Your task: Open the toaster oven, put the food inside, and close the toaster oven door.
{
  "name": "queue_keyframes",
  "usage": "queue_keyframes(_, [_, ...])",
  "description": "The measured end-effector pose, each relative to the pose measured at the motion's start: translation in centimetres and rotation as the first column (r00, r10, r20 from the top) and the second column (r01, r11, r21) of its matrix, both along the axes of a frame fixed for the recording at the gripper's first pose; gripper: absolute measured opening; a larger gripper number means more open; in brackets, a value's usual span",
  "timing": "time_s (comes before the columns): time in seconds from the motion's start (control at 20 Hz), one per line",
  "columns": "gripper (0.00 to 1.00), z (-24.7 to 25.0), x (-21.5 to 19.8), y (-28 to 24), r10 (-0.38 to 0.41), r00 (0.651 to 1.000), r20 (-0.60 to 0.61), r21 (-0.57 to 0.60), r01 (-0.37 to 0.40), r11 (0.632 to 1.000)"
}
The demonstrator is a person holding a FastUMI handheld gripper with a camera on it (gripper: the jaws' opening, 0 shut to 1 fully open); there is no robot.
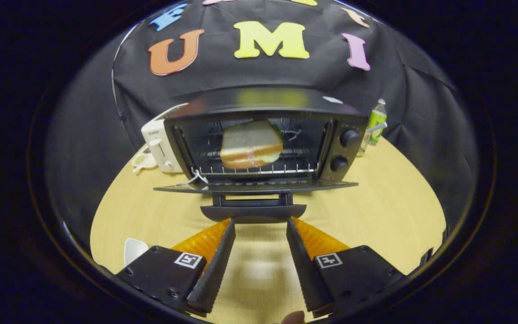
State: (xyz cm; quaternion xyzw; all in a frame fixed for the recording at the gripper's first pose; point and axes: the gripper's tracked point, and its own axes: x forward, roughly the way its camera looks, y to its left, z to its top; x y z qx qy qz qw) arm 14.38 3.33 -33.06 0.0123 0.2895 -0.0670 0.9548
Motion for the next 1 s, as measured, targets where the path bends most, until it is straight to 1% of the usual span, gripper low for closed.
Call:
queue_keyframes(0.2, [0.77,5.8,3.0,-0.6,0.003,0.995,0.098,-0.021,-0.001,1.000])
queue_keyframes(0.35, [0.77,11.9,2.9,-0.2,0.032,0.979,0.199,-0.034,-0.025,0.999])
queue_keyframes(0.45, [0.77,15.8,1.6,0.2,0.061,0.964,0.259,-0.047,-0.050,0.998])
queue_keyframes(0.55, [0.77,19.8,0.0,-0.3,0.069,0.946,0.317,-0.068,-0.050,0.996])
queue_keyframes(0.7, [0.77,25.5,-2.8,-0.3,0.077,0.914,0.397,-0.060,-0.058,0.996])
queue_keyframes(0.9, [0.77,32.3,-6.5,-0.9,0.074,0.866,0.495,-0.054,-0.054,0.997])
queue_keyframes(1.0, [0.81,34.2,-8.8,-1.0,0.061,0.838,0.543,-0.052,-0.038,0.998])
